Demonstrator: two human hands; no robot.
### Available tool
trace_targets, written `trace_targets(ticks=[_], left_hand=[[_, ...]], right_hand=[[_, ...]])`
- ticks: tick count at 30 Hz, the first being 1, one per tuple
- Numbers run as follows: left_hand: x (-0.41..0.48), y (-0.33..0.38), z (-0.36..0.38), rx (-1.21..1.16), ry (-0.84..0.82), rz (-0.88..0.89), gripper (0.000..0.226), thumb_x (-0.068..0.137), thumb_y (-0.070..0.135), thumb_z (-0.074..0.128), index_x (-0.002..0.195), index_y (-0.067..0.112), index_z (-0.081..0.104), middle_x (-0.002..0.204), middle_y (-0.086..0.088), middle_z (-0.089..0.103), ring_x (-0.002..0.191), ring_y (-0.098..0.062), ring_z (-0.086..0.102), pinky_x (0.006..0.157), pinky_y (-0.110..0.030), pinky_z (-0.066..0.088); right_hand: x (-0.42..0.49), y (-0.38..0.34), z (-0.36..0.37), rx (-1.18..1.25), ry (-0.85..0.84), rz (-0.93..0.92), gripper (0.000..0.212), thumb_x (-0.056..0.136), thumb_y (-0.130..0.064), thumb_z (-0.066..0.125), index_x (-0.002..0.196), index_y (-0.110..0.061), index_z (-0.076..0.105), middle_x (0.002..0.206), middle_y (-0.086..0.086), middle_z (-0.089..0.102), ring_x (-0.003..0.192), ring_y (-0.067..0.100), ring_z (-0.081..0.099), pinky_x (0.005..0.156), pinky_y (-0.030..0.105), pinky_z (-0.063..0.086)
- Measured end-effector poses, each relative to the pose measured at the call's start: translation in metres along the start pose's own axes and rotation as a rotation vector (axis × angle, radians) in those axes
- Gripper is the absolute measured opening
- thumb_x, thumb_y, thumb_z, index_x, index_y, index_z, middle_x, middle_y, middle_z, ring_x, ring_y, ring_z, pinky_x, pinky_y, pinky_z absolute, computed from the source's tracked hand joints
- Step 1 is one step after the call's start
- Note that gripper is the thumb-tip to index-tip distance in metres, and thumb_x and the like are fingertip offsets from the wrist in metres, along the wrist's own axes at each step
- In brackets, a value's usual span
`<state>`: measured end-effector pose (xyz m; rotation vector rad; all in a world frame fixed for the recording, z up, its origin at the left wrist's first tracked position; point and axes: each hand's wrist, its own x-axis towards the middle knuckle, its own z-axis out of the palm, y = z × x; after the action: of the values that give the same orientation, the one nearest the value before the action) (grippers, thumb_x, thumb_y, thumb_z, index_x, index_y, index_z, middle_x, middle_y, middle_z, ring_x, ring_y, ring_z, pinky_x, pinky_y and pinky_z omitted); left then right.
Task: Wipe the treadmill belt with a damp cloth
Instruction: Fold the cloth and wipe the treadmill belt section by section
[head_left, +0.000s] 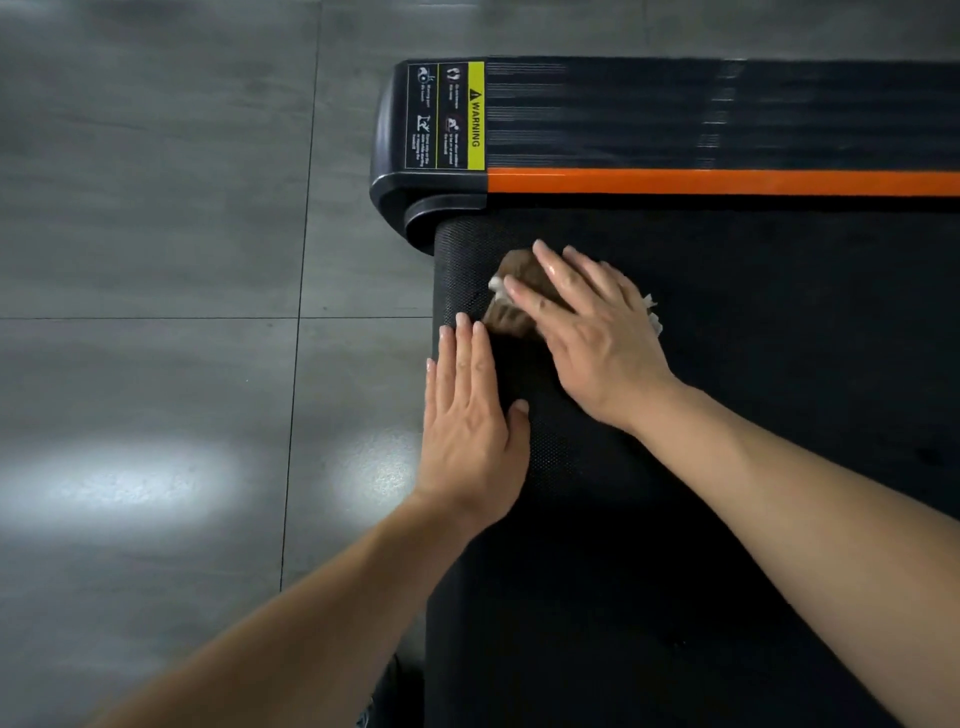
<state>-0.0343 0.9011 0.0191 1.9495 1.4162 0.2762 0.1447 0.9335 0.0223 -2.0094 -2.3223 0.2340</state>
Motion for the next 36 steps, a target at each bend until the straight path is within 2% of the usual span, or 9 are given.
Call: trace_targets(ticks=[4, 6, 10, 15, 19, 22, 27, 32, 36], left_hand=[[-0.005, 0.001, 0.002, 0.033, -0.002, -0.03, 0.08, 0.096, 0.041, 0.026, 0.161, 0.013, -0.011, 0.168, 0.0, -0.023, 0.153, -0.013, -0.029, 0.122, -0.027, -0.019], [-0.01, 0.001, 0.003, 0.042, -0.004, -0.038, 0.081, 0.096, 0.043, 0.027, 0.161, 0.012, -0.011, 0.165, 0.002, -0.025, 0.153, -0.014, -0.029, 0.124, -0.029, -0.017], [-0.02, -0.005, 0.004, 0.072, -0.025, -0.024, 0.085, 0.093, 0.047, 0.027, 0.161, 0.012, -0.01, 0.167, -0.001, -0.025, 0.154, -0.016, -0.029, 0.126, -0.033, -0.012], [-0.021, -0.005, 0.005, 0.053, -0.018, -0.031, 0.084, 0.094, 0.048, 0.028, 0.162, 0.011, -0.003, 0.168, -0.001, -0.023, 0.153, -0.012, -0.031, 0.127, -0.036, -0.01], [-0.021, -0.006, 0.004, 0.038, -0.024, -0.025, 0.083, 0.095, 0.047, 0.03, 0.163, 0.014, -0.005, 0.17, 0.0, -0.022, 0.152, -0.01, -0.031, 0.125, -0.032, -0.013], [-0.022, -0.007, 0.003, 0.037, -0.04, -0.017, 0.083, 0.094, 0.046, 0.028, 0.162, 0.014, -0.008, 0.169, 0.0, -0.024, 0.151, -0.01, -0.033, 0.124, -0.032, -0.015], [-0.022, -0.007, 0.002, 0.019, -0.041, -0.005, 0.087, 0.091, 0.043, 0.033, 0.163, 0.012, -0.007, 0.169, -0.002, -0.023, 0.152, -0.012, -0.032, 0.126, -0.035, -0.014], [-0.022, -0.007, 0.003, 0.0, -0.033, -0.007, 0.087, 0.093, 0.036, 0.041, 0.163, 0.014, -0.006, 0.17, 0.0, -0.022, 0.152, -0.01, -0.031, 0.125, -0.031, -0.016], [-0.024, -0.011, 0.006, 0.001, -0.004, 0.023, 0.09, 0.088, 0.036, 0.037, 0.163, 0.006, -0.002, 0.171, -0.009, -0.014, 0.156, -0.018, -0.024, 0.128, -0.036, -0.011]], right_hand=[[0.033, -0.016, 0.003, 0.092, 0.128, 0.2, 0.049, 0.102, -0.028, 0.044, 0.15, -0.031, 0.037, 0.161, 0.006, 0.029, 0.147, 0.03, 0.028, 0.12, 0.05, 0.022], [0.025, -0.024, 0.006, 0.114, 0.152, 0.159, 0.048, 0.1, -0.034, 0.05, 0.147, -0.029, 0.044, 0.158, 0.006, 0.036, 0.145, 0.029, 0.033, 0.118, 0.048, 0.026], [-0.019, -0.016, 0.009, 0.13, 0.207, -0.015, 0.036, 0.096, -0.026, 0.06, 0.131, -0.027, 0.063, 0.151, 0.003, 0.046, 0.14, 0.028, 0.039, 0.11, 0.047, 0.035], [0.016, -0.012, 0.007, 0.053, 0.245, 0.11, 0.046, 0.094, -0.048, 0.056, 0.139, -0.036, 0.054, 0.138, -0.002, 0.053, 0.114, 0.027, 0.045, 0.088, 0.044, 0.04], [0.042, -0.019, 0.004, 0.056, 0.321, 0.204, 0.03, 0.094, -0.038, 0.057, 0.122, -0.033, 0.067, 0.124, 0.0, 0.06, 0.104, 0.031, 0.052, 0.081, 0.044, 0.04], [0.019, -0.031, 0.006, 0.122, 0.34, 0.13, 0.023, 0.092, -0.029, 0.065, 0.114, -0.026, 0.072, 0.119, 0.002, 0.063, 0.095, 0.03, 0.054, 0.075, 0.043, 0.045], [0.004, -0.014, 0.007, 0.186, 0.295, -0.063, 0.021, 0.091, -0.026, 0.069, 0.111, -0.024, 0.075, 0.119, 0.003, 0.065, 0.091, 0.031, 0.053, 0.074, 0.047, 0.05], [0.06, -0.021, 0.003, 0.176, 0.402, 0.24, 0.024, 0.09, -0.029, 0.066, 0.113, -0.032, 0.073, 0.121, -0.006, 0.067, 0.094, 0.029, 0.053, 0.077, 0.04, 0.045], [-0.001, -0.036, 0.007, 0.28, 0.301, 0.032, 0.023, 0.089, -0.028, 0.07, 0.111, -0.032, 0.075, 0.125, -0.009, 0.065, 0.092, 0.025, 0.053, 0.078, 0.04, 0.045]])
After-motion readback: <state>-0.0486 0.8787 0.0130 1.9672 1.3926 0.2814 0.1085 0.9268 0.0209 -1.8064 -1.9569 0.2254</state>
